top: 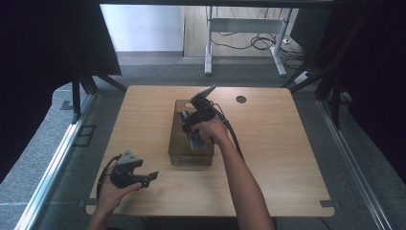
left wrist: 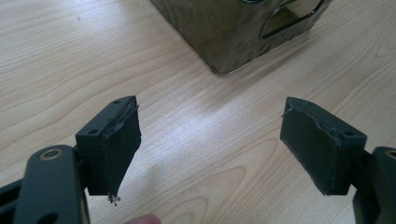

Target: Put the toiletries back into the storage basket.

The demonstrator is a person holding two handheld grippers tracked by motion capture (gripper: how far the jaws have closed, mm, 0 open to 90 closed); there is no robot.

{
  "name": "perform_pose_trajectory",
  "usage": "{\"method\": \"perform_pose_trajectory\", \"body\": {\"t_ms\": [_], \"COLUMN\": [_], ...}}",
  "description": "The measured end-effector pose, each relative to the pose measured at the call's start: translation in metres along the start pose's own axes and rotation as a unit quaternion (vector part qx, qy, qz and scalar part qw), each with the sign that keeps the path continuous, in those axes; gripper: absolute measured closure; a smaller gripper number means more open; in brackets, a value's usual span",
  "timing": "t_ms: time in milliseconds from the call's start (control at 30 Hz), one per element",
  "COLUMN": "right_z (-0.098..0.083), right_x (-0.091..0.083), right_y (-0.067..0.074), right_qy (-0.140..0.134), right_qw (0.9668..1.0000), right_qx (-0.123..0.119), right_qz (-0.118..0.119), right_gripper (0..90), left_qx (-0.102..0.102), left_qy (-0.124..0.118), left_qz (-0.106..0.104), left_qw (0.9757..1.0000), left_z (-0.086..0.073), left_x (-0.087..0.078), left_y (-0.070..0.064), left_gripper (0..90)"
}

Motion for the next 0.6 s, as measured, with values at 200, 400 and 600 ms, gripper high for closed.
{"method": "perform_pose_trajectory", "body": {"t_ms": [200, 400, 600], "right_z": [0.000, 0.001, 0.003], "right_x": [0.008, 0.017, 0.024], "right_y": [-0.001, 0.001, -0.001], "right_qy": [0.002, 0.001, -0.001], "right_qw": [0.9999, 0.9996, 0.9991], "right_qx": [0.015, 0.027, 0.043], "right_qz": [0.000, 0.000, -0.004], "right_gripper": [46.9, 46.8, 46.8], "left_qx": [0.002, 0.003, 0.001], "left_qy": [-0.001, -0.003, -0.005], "left_qz": [-0.002, -0.003, -0.003], "left_qw": [1.0000, 1.0000, 1.0000], "left_z": [0.000, 0.001, 0.001], "left_x": [0.000, -0.001, -0.001], "left_y": [-0.001, -0.001, 0.000], "left_gripper": [20.5, 20.5, 20.5]}}
Point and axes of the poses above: each handheld gripper's, and its own axes: x roughly forward along the jaws, z roughly out of its top, y roughly to its left, the point moved 6 cm from there along x, roughly forward along the jaws, and after that the axes turned 3 degrees about -z, right-handed, at the moved point
